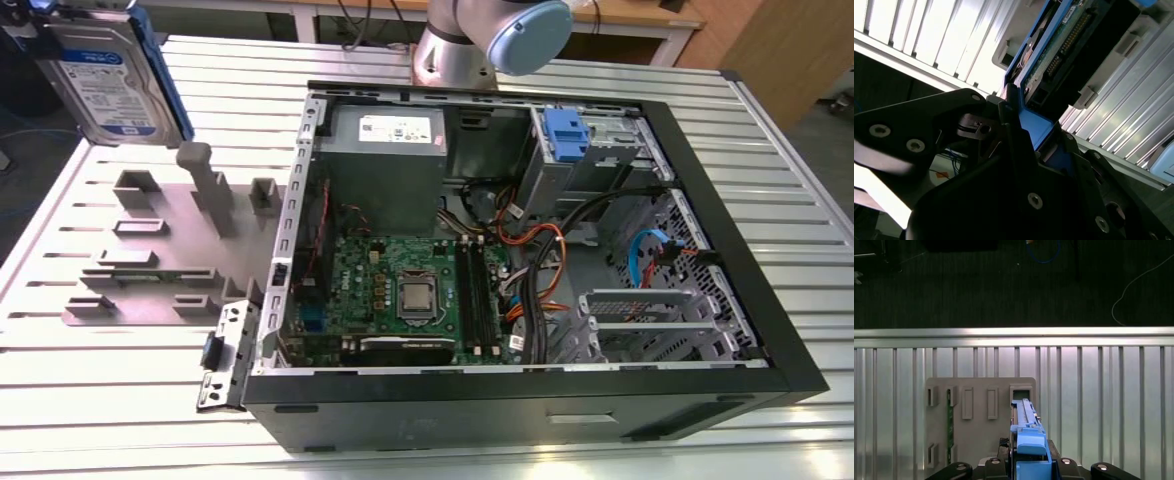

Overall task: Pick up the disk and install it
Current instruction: 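Pick up the disk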

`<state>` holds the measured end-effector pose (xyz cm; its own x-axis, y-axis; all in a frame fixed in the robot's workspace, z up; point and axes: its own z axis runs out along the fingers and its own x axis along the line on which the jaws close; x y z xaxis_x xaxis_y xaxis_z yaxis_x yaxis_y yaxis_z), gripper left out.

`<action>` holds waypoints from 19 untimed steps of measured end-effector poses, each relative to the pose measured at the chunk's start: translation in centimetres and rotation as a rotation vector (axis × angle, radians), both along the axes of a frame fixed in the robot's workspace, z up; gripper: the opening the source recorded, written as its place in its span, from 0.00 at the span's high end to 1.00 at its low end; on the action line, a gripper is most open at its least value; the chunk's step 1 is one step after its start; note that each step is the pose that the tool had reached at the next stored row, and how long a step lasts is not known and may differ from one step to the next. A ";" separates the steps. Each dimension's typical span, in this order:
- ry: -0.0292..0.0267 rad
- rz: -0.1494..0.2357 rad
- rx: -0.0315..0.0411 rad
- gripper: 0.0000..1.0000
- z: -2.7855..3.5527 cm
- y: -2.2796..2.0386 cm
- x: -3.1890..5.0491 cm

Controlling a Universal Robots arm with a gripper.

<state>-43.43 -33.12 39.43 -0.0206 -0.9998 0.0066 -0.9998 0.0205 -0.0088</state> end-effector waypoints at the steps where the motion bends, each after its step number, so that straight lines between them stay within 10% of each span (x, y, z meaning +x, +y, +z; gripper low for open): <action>1: 0.0000 0.000 0.0000 0.64 0.05 0.00 0.00; 19: 0.0000 0.000 0.0008 0.64 0.73 0.00 0.00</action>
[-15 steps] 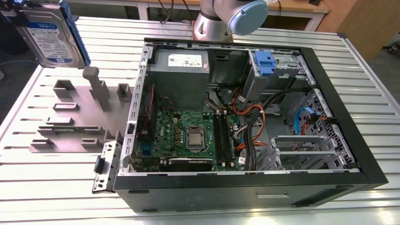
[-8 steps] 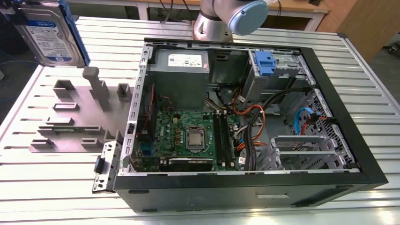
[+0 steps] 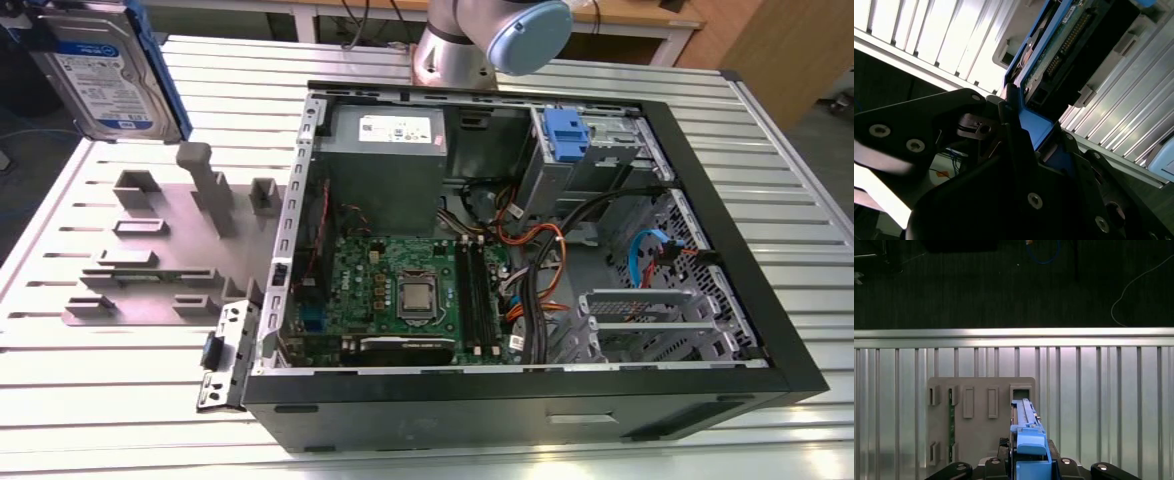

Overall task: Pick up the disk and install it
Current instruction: 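Pick up the disk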

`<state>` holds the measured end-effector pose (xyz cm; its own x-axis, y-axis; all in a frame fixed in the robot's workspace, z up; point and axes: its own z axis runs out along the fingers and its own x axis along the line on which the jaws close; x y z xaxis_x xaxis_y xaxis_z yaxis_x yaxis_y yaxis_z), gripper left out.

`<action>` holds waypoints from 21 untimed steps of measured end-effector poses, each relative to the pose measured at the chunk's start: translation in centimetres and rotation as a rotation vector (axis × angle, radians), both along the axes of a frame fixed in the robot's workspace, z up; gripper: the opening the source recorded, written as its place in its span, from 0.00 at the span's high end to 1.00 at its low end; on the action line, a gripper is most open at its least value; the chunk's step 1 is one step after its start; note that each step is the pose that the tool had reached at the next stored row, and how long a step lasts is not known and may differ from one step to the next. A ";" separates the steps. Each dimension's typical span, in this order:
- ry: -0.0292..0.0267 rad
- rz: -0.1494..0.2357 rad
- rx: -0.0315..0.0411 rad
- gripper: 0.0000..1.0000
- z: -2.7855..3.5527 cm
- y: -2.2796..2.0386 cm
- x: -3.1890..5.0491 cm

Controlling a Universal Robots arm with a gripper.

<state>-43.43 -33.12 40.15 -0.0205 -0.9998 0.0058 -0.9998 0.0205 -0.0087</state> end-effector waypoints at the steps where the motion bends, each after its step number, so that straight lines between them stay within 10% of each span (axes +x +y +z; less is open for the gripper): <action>1: 0.0002 0.000 0.0013 0.64 0.01 0.00 0.00; 21: 0.0018 0.000 0.0048 0.64 0.21 -0.01 0.13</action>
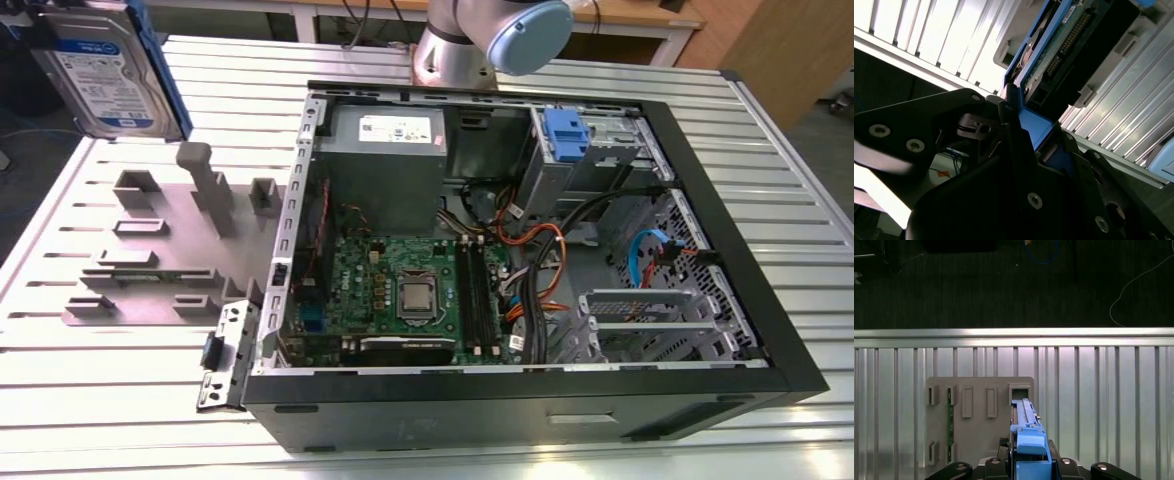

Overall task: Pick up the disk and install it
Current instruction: 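Pick up the disk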

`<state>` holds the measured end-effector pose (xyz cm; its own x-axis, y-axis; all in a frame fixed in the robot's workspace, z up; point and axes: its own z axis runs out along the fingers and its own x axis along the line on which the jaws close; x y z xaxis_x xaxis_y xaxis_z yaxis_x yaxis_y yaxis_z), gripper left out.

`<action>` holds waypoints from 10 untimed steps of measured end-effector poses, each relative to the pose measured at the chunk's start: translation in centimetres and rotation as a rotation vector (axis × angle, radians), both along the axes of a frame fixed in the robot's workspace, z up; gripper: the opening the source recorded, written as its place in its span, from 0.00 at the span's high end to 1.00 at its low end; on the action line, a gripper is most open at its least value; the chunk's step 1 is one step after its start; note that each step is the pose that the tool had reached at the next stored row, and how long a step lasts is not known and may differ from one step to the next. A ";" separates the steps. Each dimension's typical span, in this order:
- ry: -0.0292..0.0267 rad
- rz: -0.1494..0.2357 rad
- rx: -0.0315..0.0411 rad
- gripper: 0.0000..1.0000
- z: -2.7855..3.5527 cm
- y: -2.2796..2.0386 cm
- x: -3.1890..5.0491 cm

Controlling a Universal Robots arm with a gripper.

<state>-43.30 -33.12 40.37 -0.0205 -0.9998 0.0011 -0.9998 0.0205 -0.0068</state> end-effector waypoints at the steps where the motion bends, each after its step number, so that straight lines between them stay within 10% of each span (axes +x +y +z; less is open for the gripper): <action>1: 0.0000 0.000 -0.0002 0.64 0.05 0.00 0.00; 10: 0.0000 0.000 -0.0069 0.64 0.44 0.00 0.00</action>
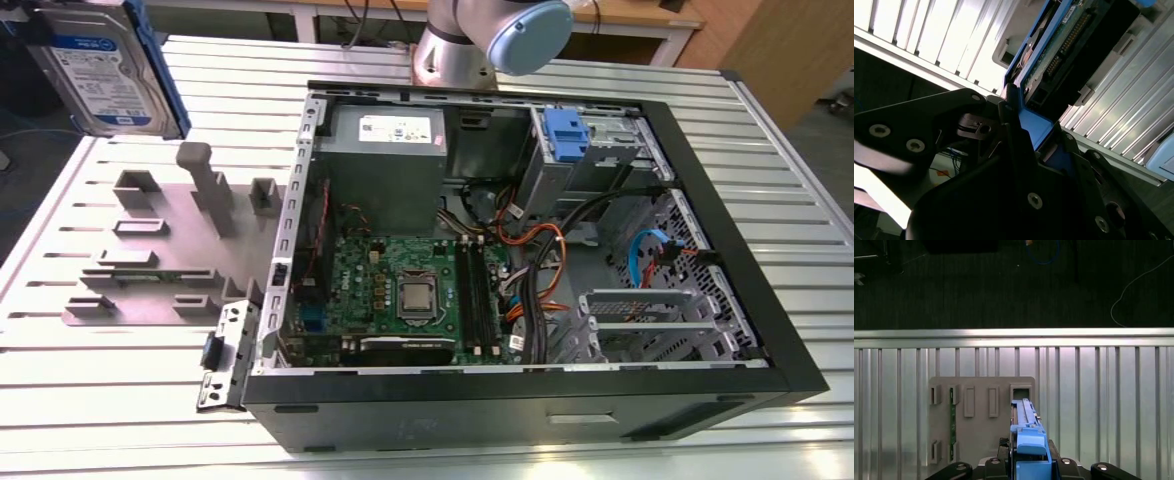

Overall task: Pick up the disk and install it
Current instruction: 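Pick up the disk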

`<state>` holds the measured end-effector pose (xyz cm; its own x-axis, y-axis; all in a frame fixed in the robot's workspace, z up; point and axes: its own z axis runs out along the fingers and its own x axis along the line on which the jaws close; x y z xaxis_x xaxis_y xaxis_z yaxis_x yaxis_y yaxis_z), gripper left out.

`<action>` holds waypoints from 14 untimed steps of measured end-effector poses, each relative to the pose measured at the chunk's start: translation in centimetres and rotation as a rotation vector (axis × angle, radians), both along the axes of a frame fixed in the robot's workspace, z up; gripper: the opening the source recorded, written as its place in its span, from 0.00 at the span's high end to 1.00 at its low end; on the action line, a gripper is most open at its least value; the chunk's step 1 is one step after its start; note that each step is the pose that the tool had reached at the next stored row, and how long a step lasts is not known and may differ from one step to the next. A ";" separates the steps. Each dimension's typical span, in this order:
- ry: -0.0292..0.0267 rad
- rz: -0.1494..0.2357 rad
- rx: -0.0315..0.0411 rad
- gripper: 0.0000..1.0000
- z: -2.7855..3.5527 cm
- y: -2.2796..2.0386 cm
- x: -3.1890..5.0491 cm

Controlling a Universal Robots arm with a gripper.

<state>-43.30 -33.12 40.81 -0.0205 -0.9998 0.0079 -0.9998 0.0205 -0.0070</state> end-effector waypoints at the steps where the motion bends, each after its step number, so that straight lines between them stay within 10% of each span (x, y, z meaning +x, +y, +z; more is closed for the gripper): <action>1: 0.0000 0.000 -0.0007 0.64 0.04 0.00 0.00; 14: 0.0002 0.000 -0.0124 0.64 0.55 0.00 0.00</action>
<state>-43.31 -33.12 41.36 -0.0206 -0.9996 0.0204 -0.9998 0.0204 -0.0070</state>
